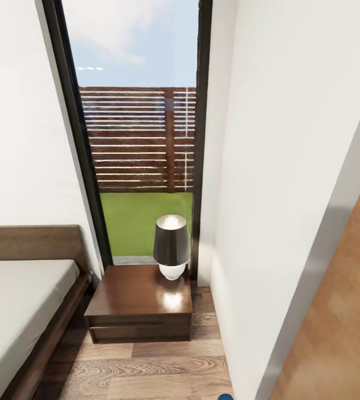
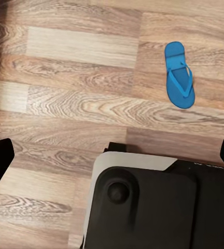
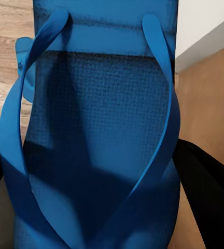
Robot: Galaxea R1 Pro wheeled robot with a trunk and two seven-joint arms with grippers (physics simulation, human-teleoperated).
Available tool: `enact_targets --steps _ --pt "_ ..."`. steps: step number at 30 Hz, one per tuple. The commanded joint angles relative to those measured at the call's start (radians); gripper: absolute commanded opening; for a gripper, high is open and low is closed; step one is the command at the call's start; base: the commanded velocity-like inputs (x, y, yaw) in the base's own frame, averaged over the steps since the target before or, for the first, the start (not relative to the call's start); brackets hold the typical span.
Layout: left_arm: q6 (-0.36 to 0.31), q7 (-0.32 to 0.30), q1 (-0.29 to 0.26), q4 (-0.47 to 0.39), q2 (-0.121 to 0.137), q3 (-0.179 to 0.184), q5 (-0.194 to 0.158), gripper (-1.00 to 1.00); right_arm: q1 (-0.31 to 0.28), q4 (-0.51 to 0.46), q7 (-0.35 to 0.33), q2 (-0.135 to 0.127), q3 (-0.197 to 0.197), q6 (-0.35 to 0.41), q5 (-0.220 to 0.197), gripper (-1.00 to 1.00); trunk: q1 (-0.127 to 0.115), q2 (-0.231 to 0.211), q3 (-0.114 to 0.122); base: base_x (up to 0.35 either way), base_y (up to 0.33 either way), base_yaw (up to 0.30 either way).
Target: In the bedroom, move the book from the bed onto either nightstand, and place the two sandals side by side next to the bed.
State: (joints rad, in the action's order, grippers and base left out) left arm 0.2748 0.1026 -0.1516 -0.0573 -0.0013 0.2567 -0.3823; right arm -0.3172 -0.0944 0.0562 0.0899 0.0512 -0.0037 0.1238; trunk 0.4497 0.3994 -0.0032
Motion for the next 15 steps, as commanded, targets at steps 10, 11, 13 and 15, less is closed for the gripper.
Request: enact_targets --steps 10,11,13,15 --pt "0.003 0.005 0.000 0.001 0.000 0.009 -0.006 1.00 0.000 0.001 0.005 0.000 0.004 -0.001 0.007 -1.00 0.000 0.001 0.000 0.001 -0.050 0.000" --pt "0.003 0.005 0.000 0.001 0.000 0.009 -0.006 1.00 0.000 0.001 0.005 0.001 0.004 -0.001 0.007 -1.00 0.000 0.001 0.000 0.000 -0.015 0.000" --pt "0.003 0.005 0.000 0.001 0.000 0.009 -0.006 1.00 0.000 0.002 0.005 0.001 0.004 -0.001 0.007 -1.00 0.000 0.001 0.000 0.000 -0.011 0.000" --pt "0.003 0.005 0.000 0.001 0.000 0.009 -0.006 1.00 0.000 0.002 0.005 0.001 0.004 -0.001 0.007 -1.00 0.000 0.001 0.000 0.000 -0.007 0.000"
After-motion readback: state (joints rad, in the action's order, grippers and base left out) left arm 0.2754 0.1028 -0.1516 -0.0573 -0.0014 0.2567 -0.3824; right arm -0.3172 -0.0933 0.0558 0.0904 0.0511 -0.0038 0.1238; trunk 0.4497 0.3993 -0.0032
